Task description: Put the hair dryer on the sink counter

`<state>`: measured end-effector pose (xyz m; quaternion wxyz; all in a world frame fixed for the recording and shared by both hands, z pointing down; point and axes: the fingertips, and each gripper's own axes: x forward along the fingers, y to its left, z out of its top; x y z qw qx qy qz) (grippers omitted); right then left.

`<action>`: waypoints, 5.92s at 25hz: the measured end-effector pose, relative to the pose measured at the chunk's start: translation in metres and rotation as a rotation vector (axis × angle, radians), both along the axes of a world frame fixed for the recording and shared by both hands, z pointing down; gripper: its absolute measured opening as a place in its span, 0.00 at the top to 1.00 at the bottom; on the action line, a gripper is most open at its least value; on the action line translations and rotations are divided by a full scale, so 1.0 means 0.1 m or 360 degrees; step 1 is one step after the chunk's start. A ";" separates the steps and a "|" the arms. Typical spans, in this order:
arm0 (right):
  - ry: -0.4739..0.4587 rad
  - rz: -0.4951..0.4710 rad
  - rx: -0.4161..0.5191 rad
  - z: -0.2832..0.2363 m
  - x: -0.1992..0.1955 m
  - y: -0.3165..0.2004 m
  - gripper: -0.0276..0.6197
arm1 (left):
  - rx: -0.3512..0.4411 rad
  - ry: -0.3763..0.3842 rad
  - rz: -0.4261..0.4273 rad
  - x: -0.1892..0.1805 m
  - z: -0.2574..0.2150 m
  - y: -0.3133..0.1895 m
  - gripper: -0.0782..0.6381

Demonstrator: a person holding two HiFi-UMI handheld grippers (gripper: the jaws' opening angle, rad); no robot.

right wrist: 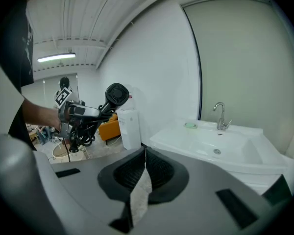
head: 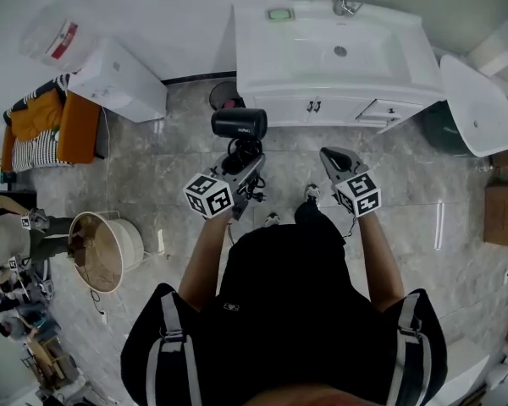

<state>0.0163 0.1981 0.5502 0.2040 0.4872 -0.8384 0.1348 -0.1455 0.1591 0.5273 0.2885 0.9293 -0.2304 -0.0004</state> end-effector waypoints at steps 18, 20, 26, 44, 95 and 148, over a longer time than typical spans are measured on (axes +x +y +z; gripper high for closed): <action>0.0015 -0.0268 -0.0023 -0.01 0.61 -0.68 0.86 | -0.0004 0.0009 -0.0234 0.63 -0.15 -0.45 0.58; 0.0017 -0.0299 -0.0028 -0.01 0.65 -0.73 0.86 | -0.0015 0.0001 -0.0260 0.66 -0.14 -0.45 0.58; 0.0001 -0.0368 -0.0039 0.00 0.73 -0.86 0.86 | -0.0039 -0.0016 -0.0350 0.68 -0.12 -0.48 0.58; 0.0033 -0.0525 -0.0063 0.22 1.15 -1.12 0.86 | -0.0006 -0.0036 -0.0470 1.14 -0.04 -0.58 0.58; 0.0114 -0.0373 -0.0173 0.35 0.83 -2.14 0.86 | -0.0083 -0.0027 -0.0244 0.90 0.10 -2.05 0.58; 0.0038 -0.0727 -0.0364 0.75 1.00 -2.54 0.86 | -0.0168 -0.0153 -0.0505 1.16 0.37 -2.66 0.58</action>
